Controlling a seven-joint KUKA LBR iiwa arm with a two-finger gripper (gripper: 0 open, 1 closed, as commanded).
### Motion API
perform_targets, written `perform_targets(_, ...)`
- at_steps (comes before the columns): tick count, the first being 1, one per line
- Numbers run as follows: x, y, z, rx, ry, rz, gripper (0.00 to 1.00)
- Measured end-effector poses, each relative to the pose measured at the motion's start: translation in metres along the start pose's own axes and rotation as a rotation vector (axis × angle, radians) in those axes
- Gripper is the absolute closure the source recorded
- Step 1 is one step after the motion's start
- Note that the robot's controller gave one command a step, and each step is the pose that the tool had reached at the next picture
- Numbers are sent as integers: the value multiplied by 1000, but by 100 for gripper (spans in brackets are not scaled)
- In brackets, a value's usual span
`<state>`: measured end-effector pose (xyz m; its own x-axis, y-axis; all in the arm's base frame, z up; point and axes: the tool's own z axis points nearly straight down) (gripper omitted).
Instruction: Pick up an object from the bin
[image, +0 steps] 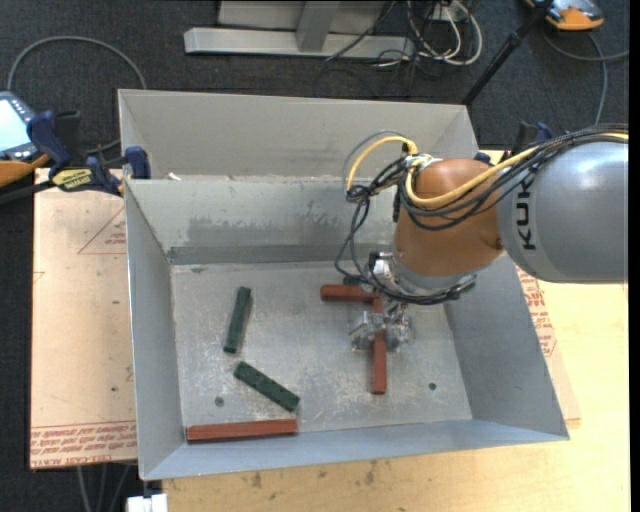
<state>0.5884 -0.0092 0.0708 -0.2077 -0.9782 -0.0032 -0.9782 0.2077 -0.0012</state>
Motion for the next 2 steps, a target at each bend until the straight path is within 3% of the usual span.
perform_targets(1,-64,-26,-109,11,-5,-21,100)
perform_targets(2,-75,-19,-192,7,-1,-487,100)
